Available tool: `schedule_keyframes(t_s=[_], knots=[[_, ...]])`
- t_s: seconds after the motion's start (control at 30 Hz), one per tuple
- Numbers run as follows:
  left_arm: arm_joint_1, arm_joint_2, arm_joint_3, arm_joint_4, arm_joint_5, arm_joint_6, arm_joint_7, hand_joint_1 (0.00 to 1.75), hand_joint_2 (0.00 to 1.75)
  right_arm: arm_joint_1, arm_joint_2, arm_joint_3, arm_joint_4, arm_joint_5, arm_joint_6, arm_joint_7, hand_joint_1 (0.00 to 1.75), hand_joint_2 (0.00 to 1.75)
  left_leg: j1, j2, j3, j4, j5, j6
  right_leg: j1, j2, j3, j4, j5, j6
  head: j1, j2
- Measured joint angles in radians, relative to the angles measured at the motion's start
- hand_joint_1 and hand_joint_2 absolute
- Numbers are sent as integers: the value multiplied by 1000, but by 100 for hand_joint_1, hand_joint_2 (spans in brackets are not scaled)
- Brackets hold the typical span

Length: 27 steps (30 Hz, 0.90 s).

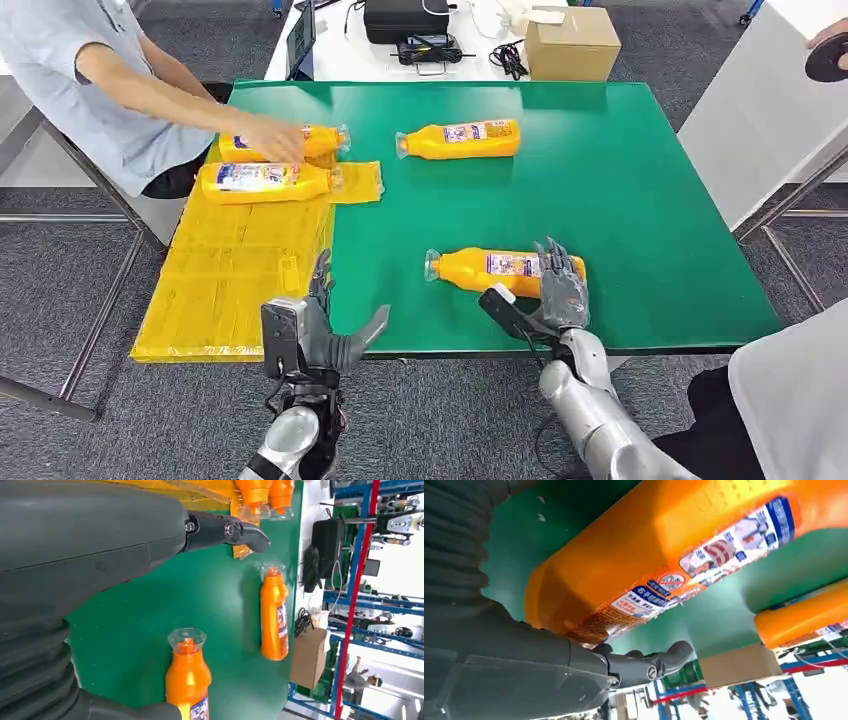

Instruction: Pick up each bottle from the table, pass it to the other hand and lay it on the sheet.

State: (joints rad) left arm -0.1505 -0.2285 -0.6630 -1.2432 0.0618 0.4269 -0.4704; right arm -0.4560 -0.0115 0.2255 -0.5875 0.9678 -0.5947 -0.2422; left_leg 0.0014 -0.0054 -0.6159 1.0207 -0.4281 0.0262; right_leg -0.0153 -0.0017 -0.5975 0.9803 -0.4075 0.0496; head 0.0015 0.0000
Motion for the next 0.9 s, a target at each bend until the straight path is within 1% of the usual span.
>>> schedule_keyframes(t_s=[0.3, 0.43, 0.57, 0.67, 0.9], knots=[[-7, -2, -1, 5, 0, 0, 1, 0, 175, -12, -8, 9, 24, 3, -5, 3, 0, 175, 0, 0, 0, 0, 0, 0, 0, 0, 0, 0, 0, 0, 0, 0], [-8, -2, -2, 6, 0, -5, 3, 0, 175, -17, -11, 25, 34, 58, -22, 43, 0, 175, 0, 0, 0, 0, 0, 0, 0, 0, 0, 0, 0, 0, 0, 0], [-8, -2, -6, 8, 2, -8, 5, 0, 175, -23, -11, 39, 42, 84, -25, 54, 0, 175, 0, 0, 0, 0, 0, 0, 0, 0, 0, 0, 0, 0, 0, 0], [-8, -2, -6, 9, 47, -50, 42, 0, 175, -31, -11, 49, 48, 107, -25, 75, 0, 175, 0, 0, 0, 0, 0, 0, 0, 0, 0, 0, 0, 0, 0, 0], [-11, -2, -7, 21, 55, -60, 54, 0, 175, -57, -9, 65, 68, 132, -23, 84, 0, 175, 0, 0, 0, 0, 0, 0, 0, 0, 0, 0, 0, 0, 0, 0]])
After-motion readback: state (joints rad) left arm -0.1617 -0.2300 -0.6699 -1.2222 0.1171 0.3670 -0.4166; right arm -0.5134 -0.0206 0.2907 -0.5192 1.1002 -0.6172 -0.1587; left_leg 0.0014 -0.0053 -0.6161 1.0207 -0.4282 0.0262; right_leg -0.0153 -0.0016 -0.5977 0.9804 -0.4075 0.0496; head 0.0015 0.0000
